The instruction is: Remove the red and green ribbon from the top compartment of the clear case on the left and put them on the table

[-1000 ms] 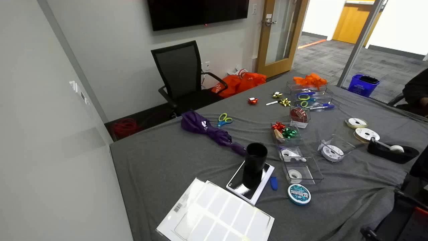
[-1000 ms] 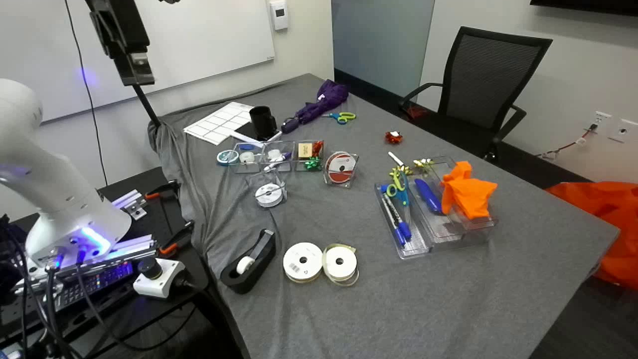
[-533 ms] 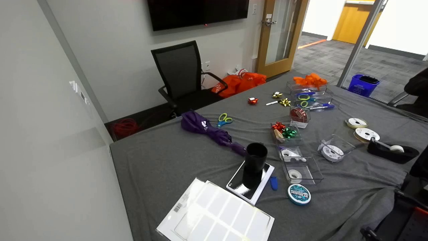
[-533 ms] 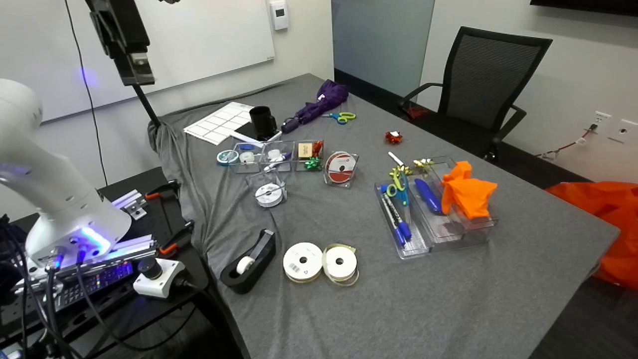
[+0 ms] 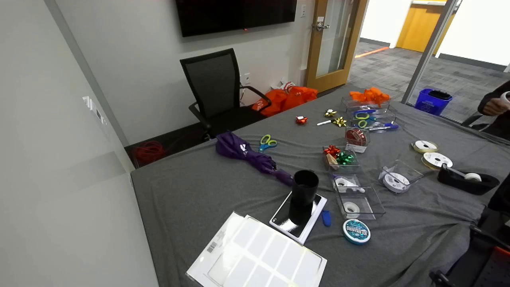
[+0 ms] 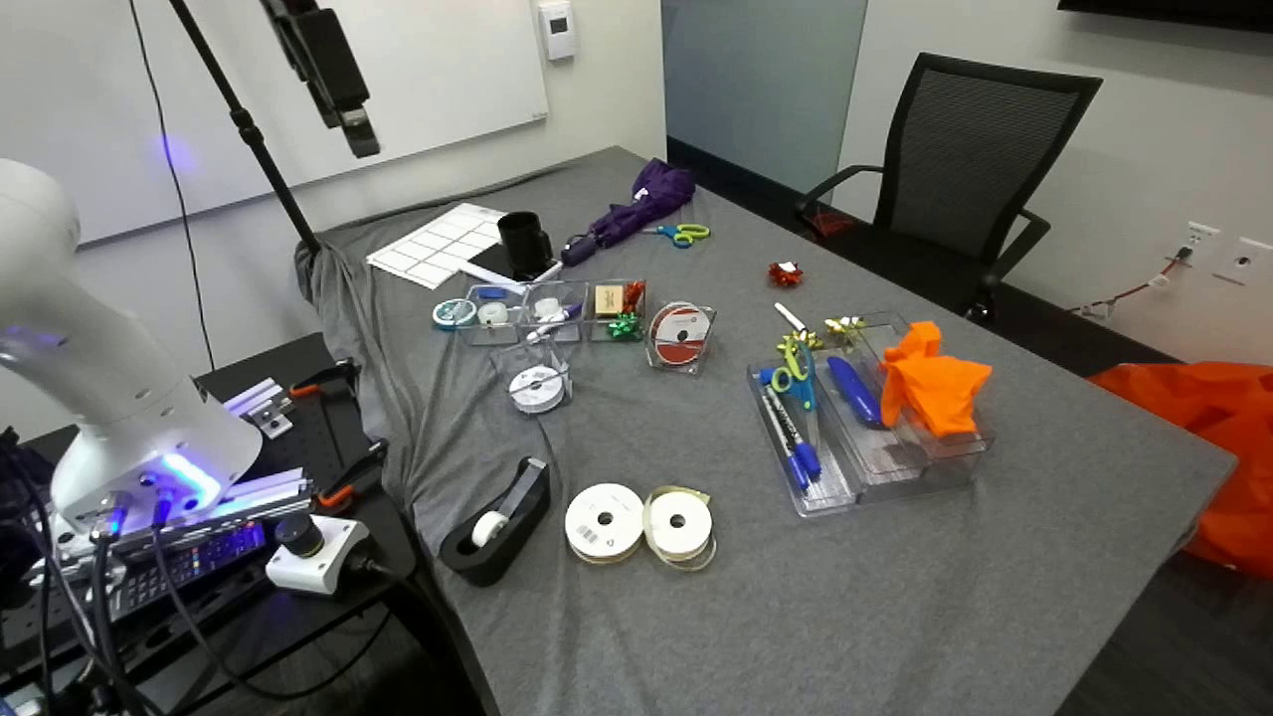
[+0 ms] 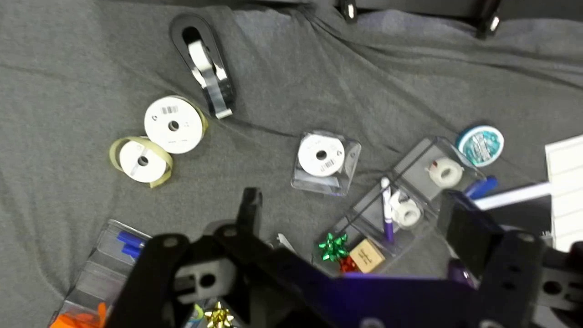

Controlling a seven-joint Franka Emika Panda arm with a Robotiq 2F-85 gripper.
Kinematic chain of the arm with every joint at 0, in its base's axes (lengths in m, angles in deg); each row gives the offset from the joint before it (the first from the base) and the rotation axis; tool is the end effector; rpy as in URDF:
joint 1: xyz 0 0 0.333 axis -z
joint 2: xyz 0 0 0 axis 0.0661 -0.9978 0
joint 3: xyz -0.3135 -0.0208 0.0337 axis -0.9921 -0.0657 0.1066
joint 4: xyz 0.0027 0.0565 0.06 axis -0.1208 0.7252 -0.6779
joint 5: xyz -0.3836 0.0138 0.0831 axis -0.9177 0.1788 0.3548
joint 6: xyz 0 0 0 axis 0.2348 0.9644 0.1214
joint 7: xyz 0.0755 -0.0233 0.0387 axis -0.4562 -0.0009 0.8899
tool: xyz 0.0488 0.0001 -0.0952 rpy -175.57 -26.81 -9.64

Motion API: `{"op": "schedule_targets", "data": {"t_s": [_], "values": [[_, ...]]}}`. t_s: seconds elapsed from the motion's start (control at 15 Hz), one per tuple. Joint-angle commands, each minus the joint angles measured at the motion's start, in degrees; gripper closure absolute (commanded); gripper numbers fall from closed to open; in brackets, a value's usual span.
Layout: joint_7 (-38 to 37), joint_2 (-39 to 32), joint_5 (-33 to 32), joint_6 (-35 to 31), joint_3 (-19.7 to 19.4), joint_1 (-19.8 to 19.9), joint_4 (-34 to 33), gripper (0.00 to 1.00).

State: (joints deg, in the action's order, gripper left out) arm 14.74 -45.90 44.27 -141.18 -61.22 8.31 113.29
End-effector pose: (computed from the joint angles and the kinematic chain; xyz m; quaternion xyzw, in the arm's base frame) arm 0.3202 -0.1745 0.5581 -0.9994 -0.0313 -0.0152 0.0086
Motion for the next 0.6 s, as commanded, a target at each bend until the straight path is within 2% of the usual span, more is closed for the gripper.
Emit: {"op": "schedule_targets", "data": {"t_s": [0.0, 0.13, 0.2, 0.33, 0.53], "values": [[-1.97, -8.49, 7.94, -5.1, -1.5, -0.73, -5.82, 0.0], [-3.36, -12.15, 12.19, -9.73, -1.4, -0.22, -7.59, 0.0], [-1.81, -7.84, 9.73, -7.33, 0.19, 1.19, -4.53, 0.0], [-2.47, -10.95, 11.59, -9.3, 0.23, 1.24, -6.19, 0.0], [-2.62, -12.01, 11.86, -9.42, 0.24, 1.28, -6.97, 0.0]]}}
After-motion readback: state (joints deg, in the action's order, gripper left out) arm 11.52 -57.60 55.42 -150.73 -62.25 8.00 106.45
